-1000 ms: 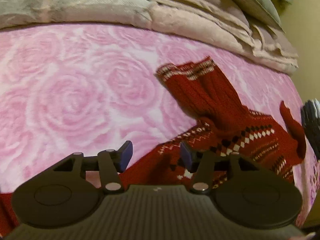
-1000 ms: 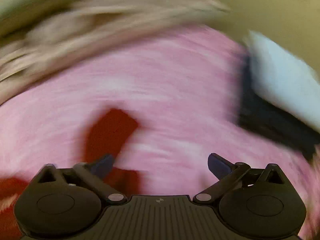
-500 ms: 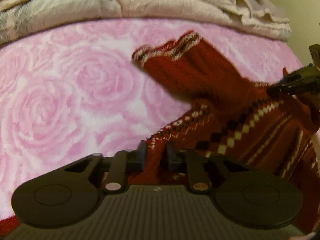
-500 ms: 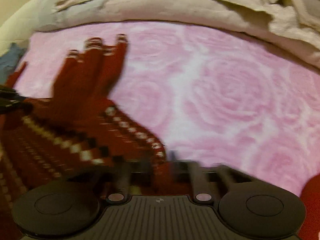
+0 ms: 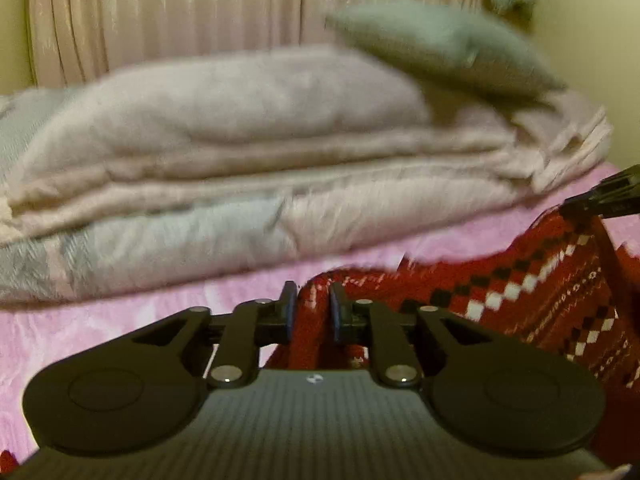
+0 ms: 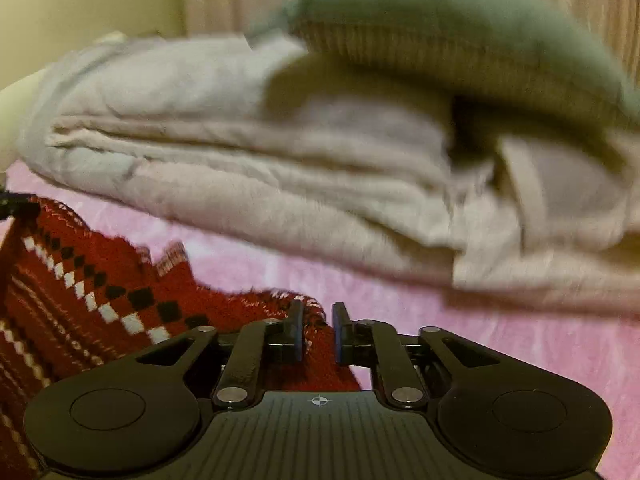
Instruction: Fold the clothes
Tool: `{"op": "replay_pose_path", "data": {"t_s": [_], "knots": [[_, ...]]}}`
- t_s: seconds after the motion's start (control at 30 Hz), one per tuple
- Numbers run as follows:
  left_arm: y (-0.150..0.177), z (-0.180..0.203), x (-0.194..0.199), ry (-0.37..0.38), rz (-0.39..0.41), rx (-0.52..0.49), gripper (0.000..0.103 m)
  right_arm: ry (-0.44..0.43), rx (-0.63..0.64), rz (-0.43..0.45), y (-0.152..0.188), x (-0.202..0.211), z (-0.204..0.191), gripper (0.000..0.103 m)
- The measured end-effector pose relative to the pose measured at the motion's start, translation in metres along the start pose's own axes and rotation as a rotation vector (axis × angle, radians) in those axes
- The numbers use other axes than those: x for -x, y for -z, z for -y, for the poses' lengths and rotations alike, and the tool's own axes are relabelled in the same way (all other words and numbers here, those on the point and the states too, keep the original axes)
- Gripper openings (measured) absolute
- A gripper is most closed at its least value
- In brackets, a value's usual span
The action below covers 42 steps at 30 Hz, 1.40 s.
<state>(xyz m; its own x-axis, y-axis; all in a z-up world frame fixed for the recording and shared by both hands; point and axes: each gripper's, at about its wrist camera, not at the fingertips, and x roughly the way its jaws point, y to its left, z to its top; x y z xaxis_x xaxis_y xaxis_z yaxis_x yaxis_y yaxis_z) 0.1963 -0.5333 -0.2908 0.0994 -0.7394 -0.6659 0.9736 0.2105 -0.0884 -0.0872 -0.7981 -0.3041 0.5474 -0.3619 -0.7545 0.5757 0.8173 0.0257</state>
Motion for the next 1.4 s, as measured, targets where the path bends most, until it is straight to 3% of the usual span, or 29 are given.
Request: {"op": "replay_pose_path", "data": {"t_s": [0.07, 0.13, 0.27, 0.33, 0.47, 0.57, 0.63, 0.7, 0.73, 0.77, 0.9, 0.97, 1.07, 1.13, 1.17, 1.2, 1.3, 1.4], "knots": [[0.012, -0.002, 0.004, 0.016, -0.056, 0.049, 0.023, 0.055, -0.036, -0.02, 0.009, -0.005, -0.003, 0.08], [0.024, -0.004, 0.009, 0.031, -0.112, 0.097, 0.029, 0.028, -0.112, -0.003, 0.024, 0.01, -0.004, 0.08], [0.053, -0.008, 0.024, 0.073, -0.23, 0.202, 0.029, -0.266, -0.262, -0.074, 0.064, 0.046, -0.015, 0.08], [0.084, -0.008, 0.053, 0.117, -0.307, 0.278, 0.033, -0.352, -0.257, -0.143, 0.085, 0.056, -0.027, 0.08], [0.151, -0.001, 0.119, 0.114, -0.412, 0.441, 0.042, -0.383, -0.258, -0.24, 0.129, 0.065, -0.044, 0.08], [0.198, 0.006, 0.158, 0.11, -0.442, 0.584, 0.049, -0.377, -0.265, -0.234, 0.151, 0.07, -0.054, 0.079], [0.211, 0.015, 0.167, 0.099, -0.404, 0.607, 0.043, -0.361, -0.246, -0.244, 0.161, 0.068, -0.065, 0.064], [0.22, 0.024, 0.174, 0.086, -0.35, 0.611, 0.014, -0.316, -0.234, -0.25, 0.171, 0.069, -0.073, 0.024], [0.224, 0.029, 0.177, 0.079, -0.323, 0.613, 0.004, -0.292, -0.233, -0.242, 0.175, 0.073, -0.075, 0.015], [0.229, 0.033, 0.18, 0.073, -0.296, 0.615, 0.004, -0.291, -0.246, -0.212, 0.179, 0.085, -0.075, 0.008], [0.22, 0.046, 0.225, 0.119, -0.143, 0.547, 0.004, -0.312, -0.247, -0.078, 0.196, 0.158, -0.079, 0.007], [0.227, 0.056, 0.245, 0.142, -0.182, 0.475, 0.003, -0.301, -0.213, -0.076, 0.212, 0.204, -0.087, 0.007], [0.247, 0.07, 0.268, 0.162, -0.291, 0.361, 0.004, -0.225, -0.187, -0.193, 0.26, 0.24, -0.107, 0.008], [0.269, 0.069, 0.274, 0.143, -0.353, 0.345, 0.005, -0.163, -0.174, -0.285, 0.294, 0.258, -0.12, 0.026], [0.279, 0.067, 0.277, 0.134, -0.374, 0.354, 0.008, -0.126, -0.176, -0.332, 0.311, 0.266, -0.126, 0.065], [0.288, 0.062, 0.28, 0.129, -0.394, 0.381, 0.009, -0.065, -0.213, -0.378, 0.324, 0.268, -0.129, 0.095], [0.302, 0.045, 0.288, 0.124, -0.424, 0.423, 0.018, 0.008, -0.383, -0.391, 0.345, 0.277, -0.131, 0.095], [0.299, 0.032, 0.289, 0.12, -0.387, 0.478, 0.033, -0.007, -0.621, -0.323, 0.345, 0.276, -0.122, 0.095]]}}
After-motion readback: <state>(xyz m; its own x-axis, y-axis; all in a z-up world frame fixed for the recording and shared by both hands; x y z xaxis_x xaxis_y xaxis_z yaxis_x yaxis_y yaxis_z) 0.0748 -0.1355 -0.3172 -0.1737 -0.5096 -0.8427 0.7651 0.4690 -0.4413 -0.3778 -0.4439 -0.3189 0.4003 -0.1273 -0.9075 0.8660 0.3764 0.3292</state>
